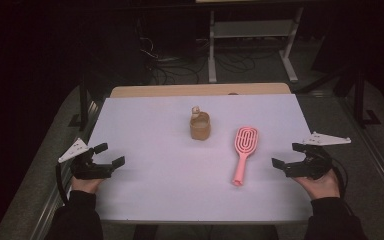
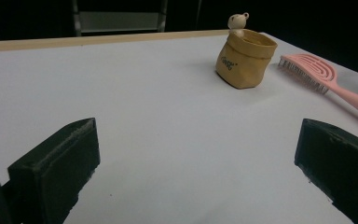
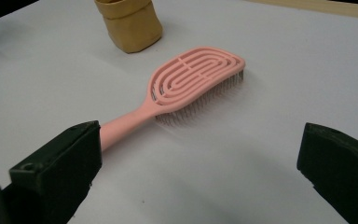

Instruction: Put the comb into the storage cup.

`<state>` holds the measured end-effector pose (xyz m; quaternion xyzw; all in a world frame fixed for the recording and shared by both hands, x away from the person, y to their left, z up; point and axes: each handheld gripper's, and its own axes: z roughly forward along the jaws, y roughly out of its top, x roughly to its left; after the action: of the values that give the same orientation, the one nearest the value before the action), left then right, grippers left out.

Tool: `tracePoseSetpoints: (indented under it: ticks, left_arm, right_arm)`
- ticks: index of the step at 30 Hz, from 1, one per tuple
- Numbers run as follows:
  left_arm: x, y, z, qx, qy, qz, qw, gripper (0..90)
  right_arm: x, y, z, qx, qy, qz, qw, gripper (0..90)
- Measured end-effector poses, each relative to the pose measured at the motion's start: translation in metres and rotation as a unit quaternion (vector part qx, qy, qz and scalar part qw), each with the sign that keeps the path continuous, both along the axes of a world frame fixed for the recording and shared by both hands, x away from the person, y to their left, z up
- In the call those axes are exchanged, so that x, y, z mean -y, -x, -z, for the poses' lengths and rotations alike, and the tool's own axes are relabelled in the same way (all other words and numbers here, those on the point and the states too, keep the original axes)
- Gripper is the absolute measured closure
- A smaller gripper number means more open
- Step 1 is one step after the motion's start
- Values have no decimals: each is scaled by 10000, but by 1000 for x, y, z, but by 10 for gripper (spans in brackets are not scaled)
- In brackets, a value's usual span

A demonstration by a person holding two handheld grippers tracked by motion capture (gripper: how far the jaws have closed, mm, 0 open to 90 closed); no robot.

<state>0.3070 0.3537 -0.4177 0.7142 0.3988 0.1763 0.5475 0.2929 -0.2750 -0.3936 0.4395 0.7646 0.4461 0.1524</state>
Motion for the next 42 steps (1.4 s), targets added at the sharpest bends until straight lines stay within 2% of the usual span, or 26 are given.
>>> tracePoseSetpoints:
  ticks: [10, 15, 26, 35, 42]
  left_arm:
    - [0, -1, 0, 0, -39, -6, 10000, 0]
    - [-1, -1, 1, 0, -18, -7, 10000, 0]
    - [-1, -2, 1, -17, 5, -11, 10000, 0]
    - [-1, -1, 1, -10, 6, -6, 10000, 0]
    - [-1, -2, 1, -13, 10, -6, 10000, 0]
  right_arm:
    - [-14, -8, -8, -72, 186, -210, 9996, 0]
    - [-25, -14, -13, -108, 312, -400, 9987, 0]
    - [-43, -25, -19, -194, 466, -620, 9968, 0]
    - [-59, -32, -19, -289, 642, -828, 9941, 0]
    - [-67, -36, -17, -348, 687, -931, 9927, 0]
